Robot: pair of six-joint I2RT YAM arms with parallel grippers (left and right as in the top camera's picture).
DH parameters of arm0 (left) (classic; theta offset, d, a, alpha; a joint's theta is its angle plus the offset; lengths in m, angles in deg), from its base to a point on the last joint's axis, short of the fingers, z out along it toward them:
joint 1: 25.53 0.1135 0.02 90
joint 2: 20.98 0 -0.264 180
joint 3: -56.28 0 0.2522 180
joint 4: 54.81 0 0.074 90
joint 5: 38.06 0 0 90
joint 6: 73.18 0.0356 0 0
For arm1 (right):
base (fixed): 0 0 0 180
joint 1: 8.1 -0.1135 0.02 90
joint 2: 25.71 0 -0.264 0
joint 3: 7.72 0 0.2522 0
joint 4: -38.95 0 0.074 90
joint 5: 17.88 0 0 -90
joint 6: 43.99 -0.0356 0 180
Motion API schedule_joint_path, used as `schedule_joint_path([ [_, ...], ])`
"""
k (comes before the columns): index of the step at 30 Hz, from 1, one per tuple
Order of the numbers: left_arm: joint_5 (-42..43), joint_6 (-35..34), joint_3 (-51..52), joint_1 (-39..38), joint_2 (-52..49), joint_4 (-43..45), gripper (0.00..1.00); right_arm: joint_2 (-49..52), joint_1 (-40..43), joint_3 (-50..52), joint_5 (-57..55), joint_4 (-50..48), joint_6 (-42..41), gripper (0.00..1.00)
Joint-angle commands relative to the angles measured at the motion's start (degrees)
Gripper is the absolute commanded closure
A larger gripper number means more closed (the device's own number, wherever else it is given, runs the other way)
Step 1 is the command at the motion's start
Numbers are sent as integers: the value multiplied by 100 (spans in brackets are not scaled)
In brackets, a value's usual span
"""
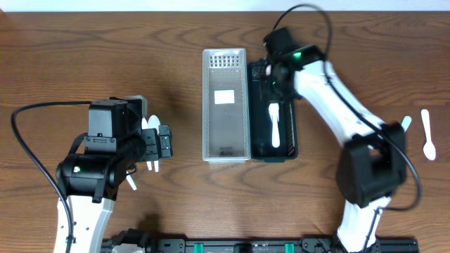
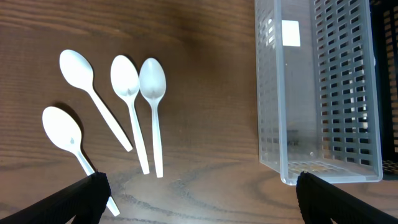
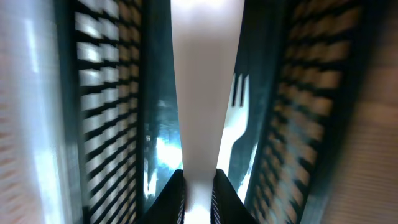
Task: Pack container
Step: 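Place the second fork into the black basket with the right gripper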
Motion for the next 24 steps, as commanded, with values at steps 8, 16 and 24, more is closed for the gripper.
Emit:
schedule_joint_path([
  [8,76,74,-118,28,39,-13,2,317,-33,-52,-31,-52,-111,66],
  [16,76,74,-116,28,42,-15,2,-584,181,-909,-101,577,291,44],
  [24,76,74,-116,28,39,-35,2,-1954,1827,-1248,-273,1207,96,34],
])
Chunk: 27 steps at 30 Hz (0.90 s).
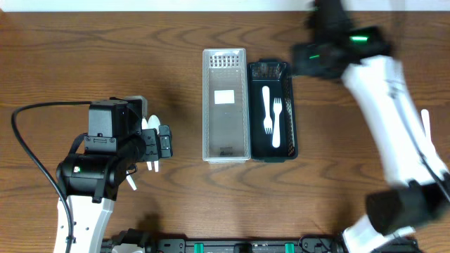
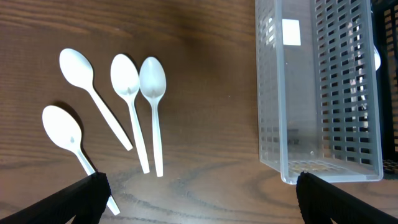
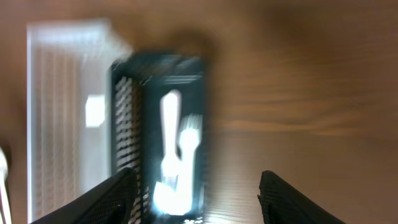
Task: Pack container
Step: 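Place the second fork into the black basket with the right gripper, then move the right gripper to the white spoon and grasp it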
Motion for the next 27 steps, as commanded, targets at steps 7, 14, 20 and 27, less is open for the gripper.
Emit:
schedule_joint_path([
  [7,74,74,-116,28,37,-15,2,-474,2966,188,83,846,-238,19],
  [14,74,74,-116,28,37,-17,2,-199,4214,1556,181,142,-153,7],
  [20,74,74,-116,28,37,-46,2,249,4551,2465,184,-625,35,3],
  [27,74,74,-116,28,37,-61,2,968,4548,2610,181,-1010,295,2],
])
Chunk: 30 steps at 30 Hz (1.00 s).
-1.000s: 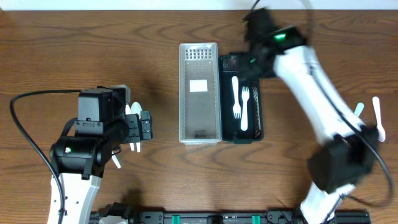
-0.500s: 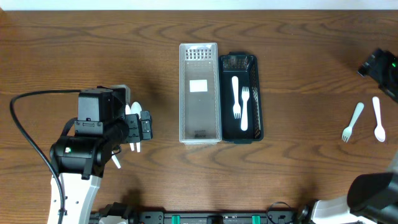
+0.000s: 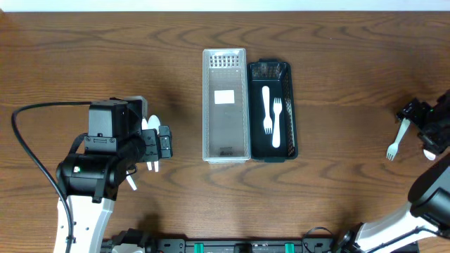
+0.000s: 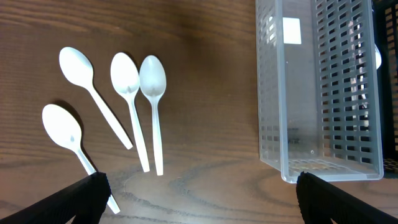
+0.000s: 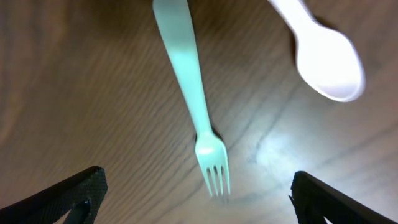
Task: Pack container
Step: 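Move the right gripper to the white spoon and grasp it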
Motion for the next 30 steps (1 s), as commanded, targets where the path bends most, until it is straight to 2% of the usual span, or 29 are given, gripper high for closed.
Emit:
schedule_joint_path([
  [1,76,74,-116,28,37,-37,2,258,22,13,42,-111,177,2],
  [14,76,74,-118,28,37,-35,2,662,-79,37,37,-413,717,10],
  [30,76,74,-116,28,37,-37,2,682,-234,586,37,-955,977,9],
])
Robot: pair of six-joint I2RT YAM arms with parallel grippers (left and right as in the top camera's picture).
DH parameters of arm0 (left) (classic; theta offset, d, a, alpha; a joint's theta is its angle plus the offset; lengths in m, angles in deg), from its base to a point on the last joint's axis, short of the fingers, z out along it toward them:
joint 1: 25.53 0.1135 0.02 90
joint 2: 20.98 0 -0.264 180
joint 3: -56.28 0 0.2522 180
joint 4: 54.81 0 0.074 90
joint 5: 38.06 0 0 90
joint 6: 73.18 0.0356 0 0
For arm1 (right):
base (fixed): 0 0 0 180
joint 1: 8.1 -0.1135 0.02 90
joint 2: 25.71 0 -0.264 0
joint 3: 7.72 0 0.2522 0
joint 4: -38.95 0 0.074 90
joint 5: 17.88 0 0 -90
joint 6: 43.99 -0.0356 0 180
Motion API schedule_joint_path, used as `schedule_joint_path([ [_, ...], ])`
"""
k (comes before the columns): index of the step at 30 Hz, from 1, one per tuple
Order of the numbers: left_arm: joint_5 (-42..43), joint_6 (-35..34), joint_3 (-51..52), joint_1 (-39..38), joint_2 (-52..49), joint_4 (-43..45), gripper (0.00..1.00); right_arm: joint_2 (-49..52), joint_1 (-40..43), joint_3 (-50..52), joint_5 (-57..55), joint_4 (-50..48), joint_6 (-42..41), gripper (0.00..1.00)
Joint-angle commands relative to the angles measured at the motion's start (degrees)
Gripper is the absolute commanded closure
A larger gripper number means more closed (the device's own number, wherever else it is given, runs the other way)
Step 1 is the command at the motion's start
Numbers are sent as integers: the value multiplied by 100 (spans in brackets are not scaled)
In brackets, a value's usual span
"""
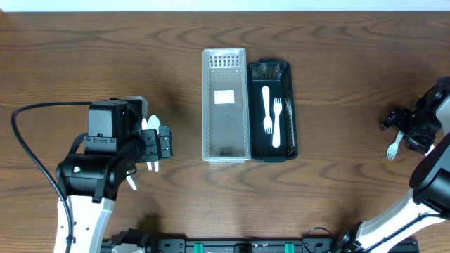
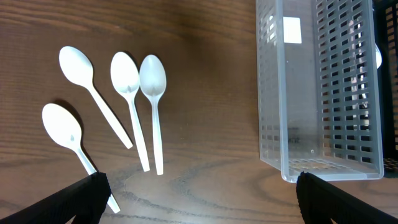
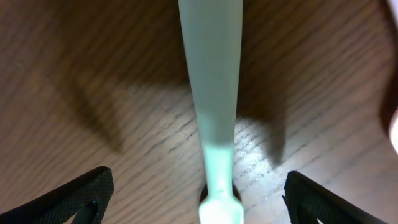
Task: Pack container
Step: 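Move the right gripper to the white spoon and grasp it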
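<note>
A clear slotted container (image 1: 225, 105) stands mid-table, and a black container (image 1: 284, 144) beside it holds two white utensils (image 1: 271, 116), at least one a fork. Far right, my right gripper (image 1: 406, 130) is open and low over a white fork (image 1: 394, 149) lying on the table. In the right wrist view the fork's handle (image 3: 211, 93) runs between the spread fingertips (image 3: 62, 199), untouched; the gripper (image 3: 199, 200) holds nothing. My left gripper (image 2: 199, 199) hangs open above the table, with several white spoons (image 2: 152, 93) to the left of the clear container (image 2: 317, 93).
The spoons (image 1: 150, 126) are mostly hidden under the left arm in the overhead view. A sliver of another white utensil (image 3: 393, 124) shows at the right edge of the right wrist view. The table's right edge is close to the right gripper.
My right gripper has come lower over the fork on the table, and the handle now fills the middle of its view. The left arm and both containers have not moved.
My right gripper was shut on a white utensil inside the black container. Then it was open and away from the container, with two utensils lying inside. Then it was at the far right above a fork and a spoon, and now low over the fork's handle.
</note>
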Motion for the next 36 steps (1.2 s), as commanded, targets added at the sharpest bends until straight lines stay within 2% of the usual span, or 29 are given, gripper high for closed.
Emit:
schedule_joint_path([
  [1,76,74,-116,28,37,-26,2,68,-44,140,44,-114,177,9],
  [21,76,74,-116,28,37,-87,2,68,-44,575,118,-481,188,10],
  [23,76,74,-116,28,37,-87,2,68,-44,575,173,-481,186,14],
  [32,76,74,-116,28,37,-85,2,68,-44,575,175,-479,186,47],
  [36,76,74,-116,28,37,-85,2,68,-48,575,177,-481,186,53],
])
